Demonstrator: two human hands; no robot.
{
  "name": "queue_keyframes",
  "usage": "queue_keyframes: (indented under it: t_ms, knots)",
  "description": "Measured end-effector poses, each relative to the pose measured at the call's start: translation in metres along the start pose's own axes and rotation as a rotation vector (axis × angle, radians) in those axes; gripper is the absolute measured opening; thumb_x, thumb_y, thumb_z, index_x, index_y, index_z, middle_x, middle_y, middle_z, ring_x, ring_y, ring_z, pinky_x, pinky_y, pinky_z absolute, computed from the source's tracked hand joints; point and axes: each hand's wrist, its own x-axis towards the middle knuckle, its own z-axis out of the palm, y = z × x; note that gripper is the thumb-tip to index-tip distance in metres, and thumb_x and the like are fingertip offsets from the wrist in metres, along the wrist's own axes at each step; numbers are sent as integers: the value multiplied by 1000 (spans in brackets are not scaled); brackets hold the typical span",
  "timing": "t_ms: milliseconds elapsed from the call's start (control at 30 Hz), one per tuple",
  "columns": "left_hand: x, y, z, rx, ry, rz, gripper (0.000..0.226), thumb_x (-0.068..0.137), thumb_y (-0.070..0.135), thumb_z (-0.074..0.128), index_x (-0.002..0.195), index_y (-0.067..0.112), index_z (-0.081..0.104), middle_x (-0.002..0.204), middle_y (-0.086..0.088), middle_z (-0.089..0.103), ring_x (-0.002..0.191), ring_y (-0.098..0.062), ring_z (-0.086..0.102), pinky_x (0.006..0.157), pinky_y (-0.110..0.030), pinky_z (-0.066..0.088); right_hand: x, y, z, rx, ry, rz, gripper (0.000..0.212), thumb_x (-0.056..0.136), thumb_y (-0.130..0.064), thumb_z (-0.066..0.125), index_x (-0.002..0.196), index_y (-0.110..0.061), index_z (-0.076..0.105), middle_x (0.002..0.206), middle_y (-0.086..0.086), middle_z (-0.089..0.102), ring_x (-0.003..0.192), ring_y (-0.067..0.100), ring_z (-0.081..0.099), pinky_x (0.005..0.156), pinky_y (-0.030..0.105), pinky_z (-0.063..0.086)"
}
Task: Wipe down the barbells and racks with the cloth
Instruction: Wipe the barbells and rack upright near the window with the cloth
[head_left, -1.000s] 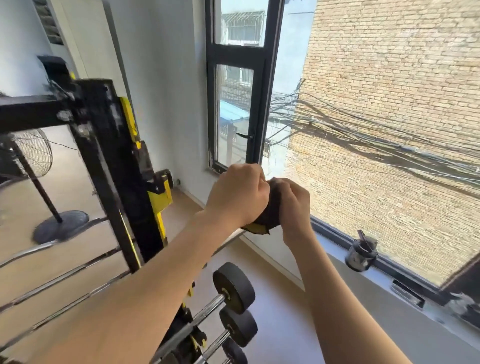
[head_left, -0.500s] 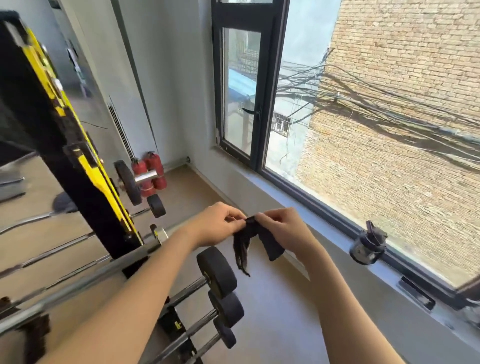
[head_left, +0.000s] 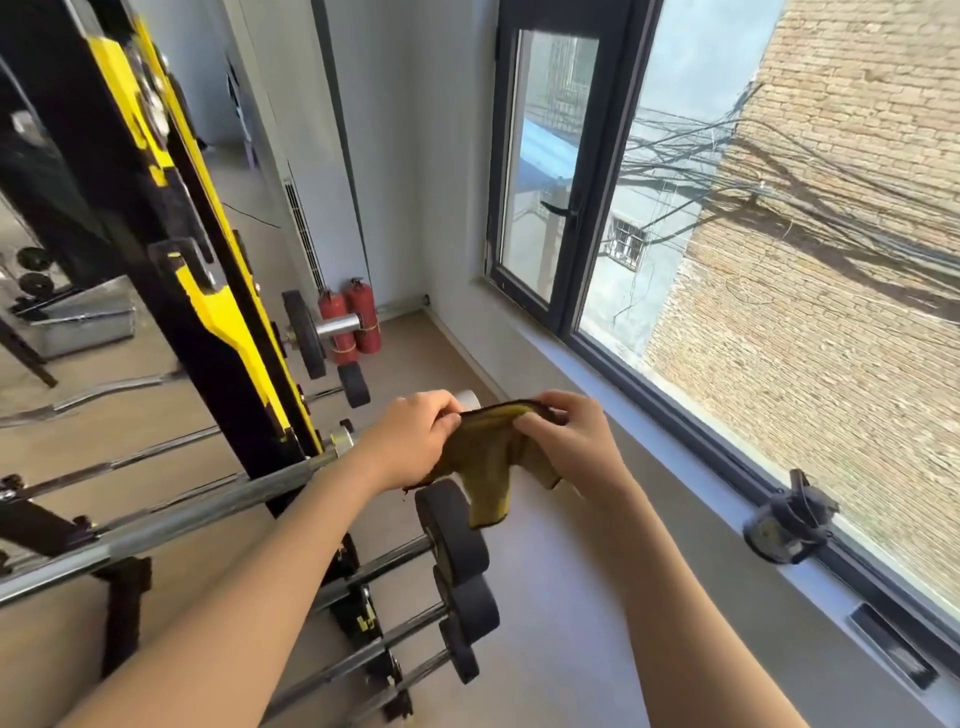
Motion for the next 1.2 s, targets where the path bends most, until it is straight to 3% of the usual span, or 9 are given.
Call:
queue_keyframes:
  t_ms: [67,167,333,433,567,667,800,1033,1200]
  knots:
    - [1,-6,-5,-4,34,-14,18,110,28,49,103,26,65,93,7,68,88,-13,64,70,-31,48,4,-2,7,128,76,65,16,88,-31,80,97,-19,75,87,2,70,82,13,68,55,14,52]
    - [2,-12,-14,-11,62,-23,16,109,26,49,102,23,63,81,5,65,76,-13,63,62,-28,44,13,-4,22,-66,134,127,47,85,-49,82,116,-21,62,103,-6,62,90,9,59,57,11,45]
    - [3,-34,-39,194,58,-18,14,109,32,48,113,27,60,91,1,68,84,-18,66,72,-38,57,29,-20,55,-372,215,-13,72,81,-59,82,129,-26,41,113,-7,55,98,14,51,82,29,44]
    - [2,-44,-55,279,130,-31,5,109,27,49,113,25,46,90,-4,63,78,-24,64,63,-41,56,51,-33,73,-353,228,-207,51,86,-48,82,117,-27,48,117,-3,53,100,15,52,88,31,47]
    - [-4,-54,-66,431,55,-56,18,103,16,55,115,17,42,96,-9,61,81,-33,66,64,-45,58,74,-44,111,-444,118,-352,26,90,-49,77,95,-24,75,124,0,47,112,15,46,96,14,37]
    - [-8,-60,-71,538,-9,-109,21,99,13,60,118,12,51,115,-13,56,105,-37,66,81,-45,60,72,-35,145,-855,-32,-470,15,98,-30,63,102,-31,77,147,5,43,142,31,30,119,47,27]
    - [-12,-66,-75,608,-63,-123,23,100,3,58,121,8,51,123,-17,61,114,-36,67,86,-40,57,43,-20,166,-823,-283,-565,31,101,-36,37,95,-24,64,93,-6,62,89,16,54,98,43,44]
    - [-23,-61,-78,672,-130,-129,20,101,4,61,121,8,56,119,-16,65,109,-35,70,83,-39,58,45,-8,168,-864,-154,-691,55,112,-50,17,100,-29,67,88,-10,65,80,12,55,87,32,44]
    - [-24,-59,-85,582,-175,-171,14,94,0,67,101,9,58,103,-13,63,66,-21,56,52,-29,44,86,4,123,-965,-55,-466,48,103,-43,21,62,-29,42,65,-11,50,71,17,49,91,43,47]
